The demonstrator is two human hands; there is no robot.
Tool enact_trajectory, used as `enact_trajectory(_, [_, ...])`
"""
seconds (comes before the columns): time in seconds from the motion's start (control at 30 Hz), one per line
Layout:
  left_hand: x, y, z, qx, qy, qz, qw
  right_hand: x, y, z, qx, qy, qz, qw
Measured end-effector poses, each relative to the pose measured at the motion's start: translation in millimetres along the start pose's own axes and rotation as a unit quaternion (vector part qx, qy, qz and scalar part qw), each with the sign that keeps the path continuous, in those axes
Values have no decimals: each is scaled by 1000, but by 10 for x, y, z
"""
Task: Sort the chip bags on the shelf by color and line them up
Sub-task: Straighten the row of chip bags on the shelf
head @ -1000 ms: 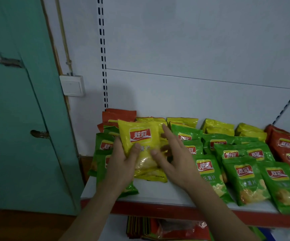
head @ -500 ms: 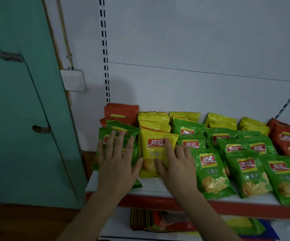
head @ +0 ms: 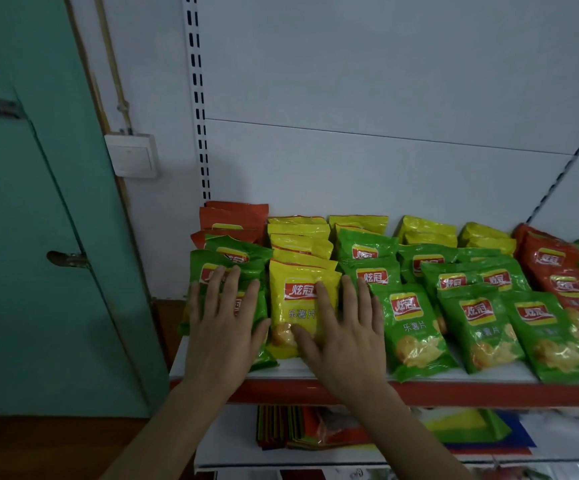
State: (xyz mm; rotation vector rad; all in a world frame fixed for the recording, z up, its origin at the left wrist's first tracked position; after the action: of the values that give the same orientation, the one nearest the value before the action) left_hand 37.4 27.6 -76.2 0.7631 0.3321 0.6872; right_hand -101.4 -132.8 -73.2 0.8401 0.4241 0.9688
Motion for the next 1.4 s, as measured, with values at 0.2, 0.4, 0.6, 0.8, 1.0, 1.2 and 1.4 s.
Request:
enact_trajectory(0.2, [-272, 127, 65, -39, -24, -68, 997, -366, 189, -42, -41, -69, -26, 996])
enact_trajectory(0.4, [-791, 130, 32, -39, -59, -145, 987, -900, 306, -294, 20, -154, -63, 986])
enact_trajectory(0.6, [-1235, 74, -11, -19, -78, -174, 982, -1068, 195, -414, 75, -164, -13, 983])
enact_trajectory(0.8, [-1713, 117, 82, 52, 63, -288, 954, -1193, 414, -358, -91, -128, 87, 984])
enact_trajectory(1.0, [-2133, 143, 278, 71, 324, -549, 767, -1126, 447, -443, -139, -23, 167, 976])
enact_trajectory(1.2, [-1878, 142, 335, -56, 435, -496, 749, -1269, 345, -432, -117, 24, 258, 959])
enact_trajectory(1.4, [-1456, 320, 407, -82, 384, -420, 818, -1399, 18, 9, -24, -104, 191, 976])
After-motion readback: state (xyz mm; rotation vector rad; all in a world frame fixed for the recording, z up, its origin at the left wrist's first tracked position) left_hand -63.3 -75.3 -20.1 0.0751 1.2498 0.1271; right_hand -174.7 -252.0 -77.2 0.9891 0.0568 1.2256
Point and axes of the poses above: each hand's wrist, its own z-axis towards the middle knuckle, its own y-axis out of the back of the hand, x = y × z, the point moved 1 cm from there along z, towards the middle knuckle, and after that the axes turned 13 degrees about -x, right-handed, at the moved point
